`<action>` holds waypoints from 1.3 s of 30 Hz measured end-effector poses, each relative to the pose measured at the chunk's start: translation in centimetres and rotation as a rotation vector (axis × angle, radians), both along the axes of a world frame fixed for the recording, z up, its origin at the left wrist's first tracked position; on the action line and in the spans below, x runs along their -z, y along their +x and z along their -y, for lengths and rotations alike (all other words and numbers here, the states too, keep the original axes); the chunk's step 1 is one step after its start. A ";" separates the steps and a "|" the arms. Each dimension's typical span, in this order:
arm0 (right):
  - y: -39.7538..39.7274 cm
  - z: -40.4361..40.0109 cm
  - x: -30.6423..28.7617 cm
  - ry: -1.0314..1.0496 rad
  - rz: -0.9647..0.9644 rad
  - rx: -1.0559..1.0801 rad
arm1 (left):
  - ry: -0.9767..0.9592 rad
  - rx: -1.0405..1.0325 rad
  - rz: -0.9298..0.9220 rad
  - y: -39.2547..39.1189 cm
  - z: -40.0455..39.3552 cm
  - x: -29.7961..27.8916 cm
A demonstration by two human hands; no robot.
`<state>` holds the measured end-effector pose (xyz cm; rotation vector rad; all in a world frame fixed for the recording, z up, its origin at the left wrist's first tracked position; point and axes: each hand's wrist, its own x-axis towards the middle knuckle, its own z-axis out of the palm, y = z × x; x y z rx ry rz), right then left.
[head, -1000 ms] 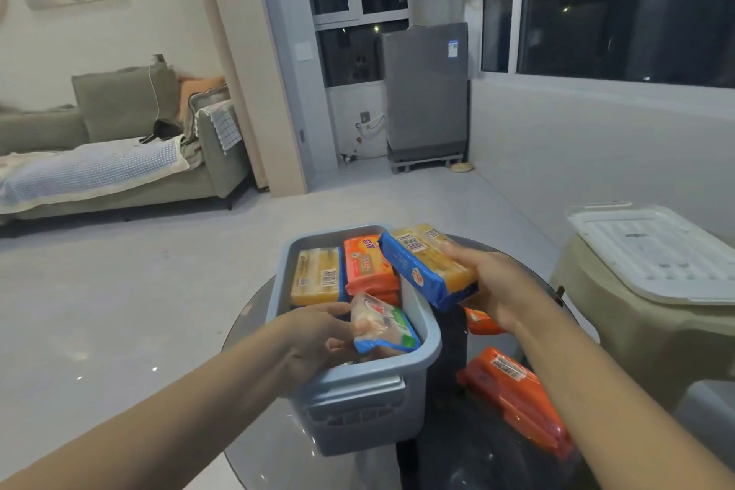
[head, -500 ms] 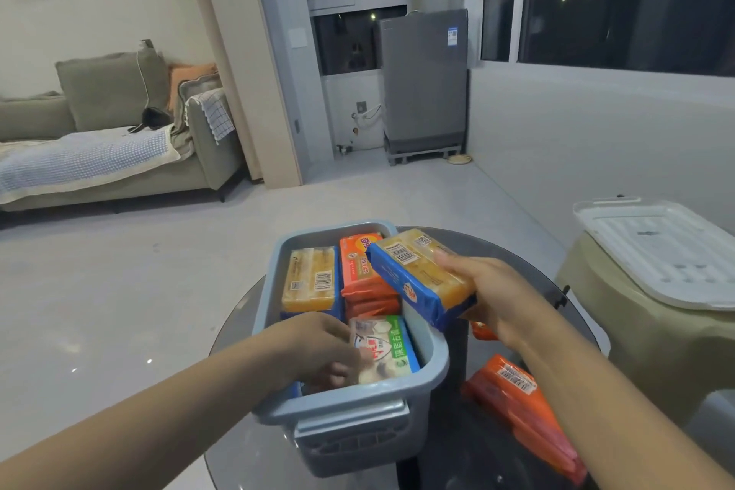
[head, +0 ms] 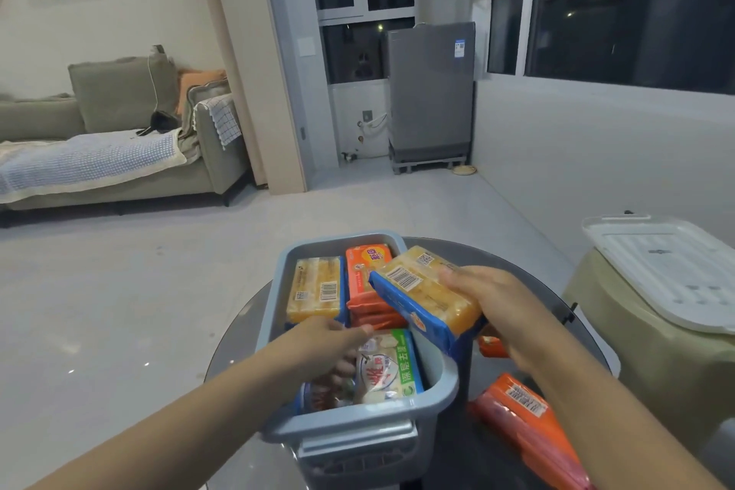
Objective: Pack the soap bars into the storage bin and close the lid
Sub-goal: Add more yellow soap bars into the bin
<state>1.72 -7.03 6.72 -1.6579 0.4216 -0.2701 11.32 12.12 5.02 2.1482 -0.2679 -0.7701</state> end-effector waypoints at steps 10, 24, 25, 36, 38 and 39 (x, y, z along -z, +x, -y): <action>-1.1 -4.0 -0.2 -0.364 0.062 -0.056 | -0.535 -0.056 -0.241 -2.0 0.2 -2.9; 0.1 -4.0 2.1 -0.781 -0.089 0.009 | -0.049 -0.023 -0.098 -1.0 -0.8 -0.8; 0.3 -4.0 2.2 -0.762 -0.084 0.005 | -0.034 -0.027 -0.091 -1.1 -0.7 -0.8; 1.0 -2.9 2.7 -0.554 -0.028 -0.017 | 0.035 -0.017 -0.091 -1.4 0.7 -0.9; 1.0 -2.9 3.0 -0.579 0.001 0.012 | 0.050 -0.024 -0.076 -1.3 1.0 -1.1; 1.0 -2.8 3.0 -0.585 0.011 0.021 | 0.051 -0.032 -0.068 -1.4 1.1 -1.1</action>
